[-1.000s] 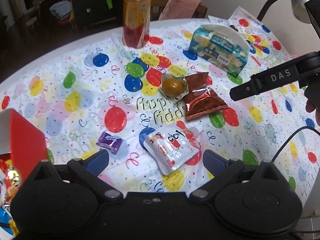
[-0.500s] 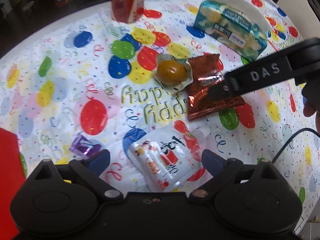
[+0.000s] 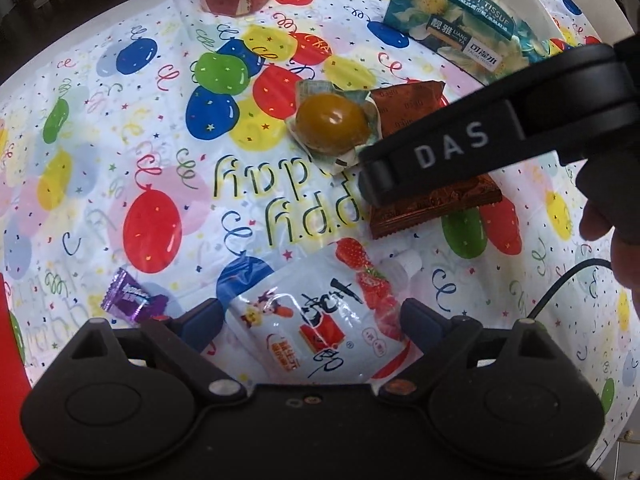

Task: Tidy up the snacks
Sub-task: 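Move both tools out of the box back toward the remaining snacks, then grasp the white squeeze pouch with the left tool while the right tool grasps the brown Oreo bag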

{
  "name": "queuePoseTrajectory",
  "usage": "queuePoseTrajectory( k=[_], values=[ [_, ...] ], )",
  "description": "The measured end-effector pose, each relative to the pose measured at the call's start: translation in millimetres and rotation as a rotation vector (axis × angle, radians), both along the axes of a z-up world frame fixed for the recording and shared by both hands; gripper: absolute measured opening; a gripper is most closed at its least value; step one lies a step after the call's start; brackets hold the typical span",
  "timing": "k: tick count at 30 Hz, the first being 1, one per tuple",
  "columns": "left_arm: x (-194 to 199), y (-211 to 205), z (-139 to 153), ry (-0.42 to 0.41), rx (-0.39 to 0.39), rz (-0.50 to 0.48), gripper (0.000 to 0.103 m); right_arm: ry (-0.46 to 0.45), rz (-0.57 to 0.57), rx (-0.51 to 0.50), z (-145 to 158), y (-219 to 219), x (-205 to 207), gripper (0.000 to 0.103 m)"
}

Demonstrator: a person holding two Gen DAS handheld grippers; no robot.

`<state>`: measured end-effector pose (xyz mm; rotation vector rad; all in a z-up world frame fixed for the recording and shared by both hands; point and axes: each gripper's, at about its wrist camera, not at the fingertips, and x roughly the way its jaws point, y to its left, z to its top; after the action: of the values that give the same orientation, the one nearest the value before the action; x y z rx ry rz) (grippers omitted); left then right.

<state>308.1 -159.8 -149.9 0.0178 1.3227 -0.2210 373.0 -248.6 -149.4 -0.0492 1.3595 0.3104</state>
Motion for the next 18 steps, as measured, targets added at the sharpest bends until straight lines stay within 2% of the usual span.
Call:
queuePoseTrajectory(
  k=[5,9,12,18],
  values=[
    [0.1,0.0,-1.6,-0.006,-0.007,0.018,0.092,-0.005,0.014,-0.018,-4.0,2.9,-3.8,0.080],
    [-0.1,1.4,-1.4,-0.018,-0.009,0.031,0.088,-0.009,0.009,-0.019,-4.0,1.1,-5.3,0.075],
    [-1.7,2.9,1.4,-0.027,-0.007,0.040,0.083,-0.013,0.016,-0.023,-3.4,2.1,-8.0,0.070],
    [-6.6,2.2,4.3,-0.026,-0.006,0.046,0.081,-0.022,0.034,-0.023,1.9,2.2,-16.7,0.059]
  ],
)
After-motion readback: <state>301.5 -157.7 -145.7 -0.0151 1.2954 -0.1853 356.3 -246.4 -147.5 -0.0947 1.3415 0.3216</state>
